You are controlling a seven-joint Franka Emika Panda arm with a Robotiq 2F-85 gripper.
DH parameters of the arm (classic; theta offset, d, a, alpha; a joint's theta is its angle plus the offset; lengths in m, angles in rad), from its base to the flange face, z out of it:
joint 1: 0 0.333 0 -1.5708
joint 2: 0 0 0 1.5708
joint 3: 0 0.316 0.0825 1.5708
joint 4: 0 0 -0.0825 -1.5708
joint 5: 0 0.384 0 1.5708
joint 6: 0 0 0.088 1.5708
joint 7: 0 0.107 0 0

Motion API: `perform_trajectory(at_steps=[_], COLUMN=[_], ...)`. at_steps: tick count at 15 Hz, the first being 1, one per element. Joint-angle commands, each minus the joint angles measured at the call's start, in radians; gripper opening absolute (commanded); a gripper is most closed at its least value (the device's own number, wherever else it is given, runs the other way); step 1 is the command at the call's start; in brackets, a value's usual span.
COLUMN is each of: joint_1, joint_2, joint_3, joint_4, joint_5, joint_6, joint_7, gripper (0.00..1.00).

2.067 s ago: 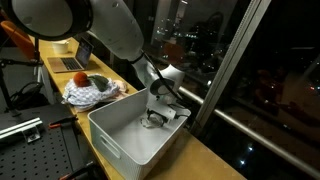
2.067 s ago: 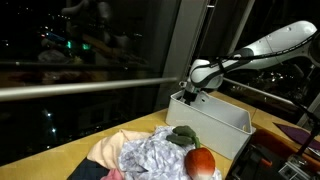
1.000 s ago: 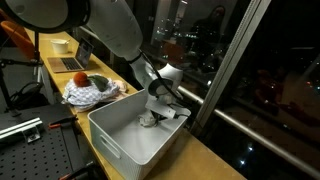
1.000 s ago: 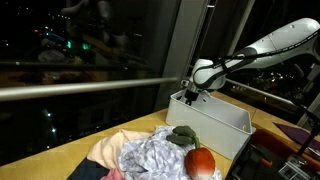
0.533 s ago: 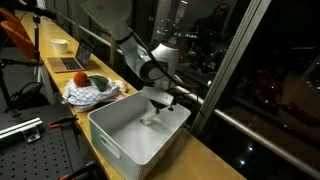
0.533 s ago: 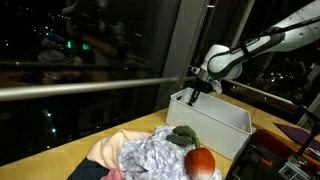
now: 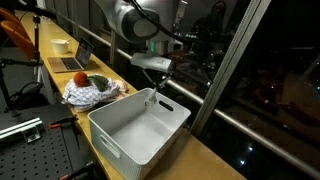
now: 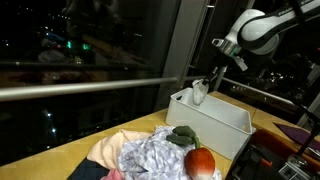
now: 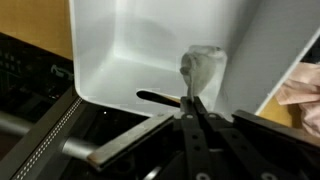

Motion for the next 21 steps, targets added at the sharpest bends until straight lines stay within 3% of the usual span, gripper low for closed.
perform_trajectory(at_steps=[1, 4, 7, 12, 20, 21], joint_1=[0.065, 0.148, 0.224, 0.319, 0.402, 0.408], joint_2=[-0.209, -0.305, -0.324, -0.252, -0.052, -0.031], joint_3=[0.005, 0.027, 0.077, 0.158, 0.215, 0.217], joint_4=[-0.113, -0.139, -0.138, -0.084, 0.133, 0.165], joint_5=[-0.045, -0.124, -0.156, -0.156, -0.128, -0.122], joint_6=[-0.042, -0.093, -0.137, -0.18, -0.282, -0.305], joint_7=[0.067, 0.174, 0.269, 0.371, 0.437, 0.44], gripper=[0.01, 0.01, 0.01, 0.01, 0.01, 0.28])
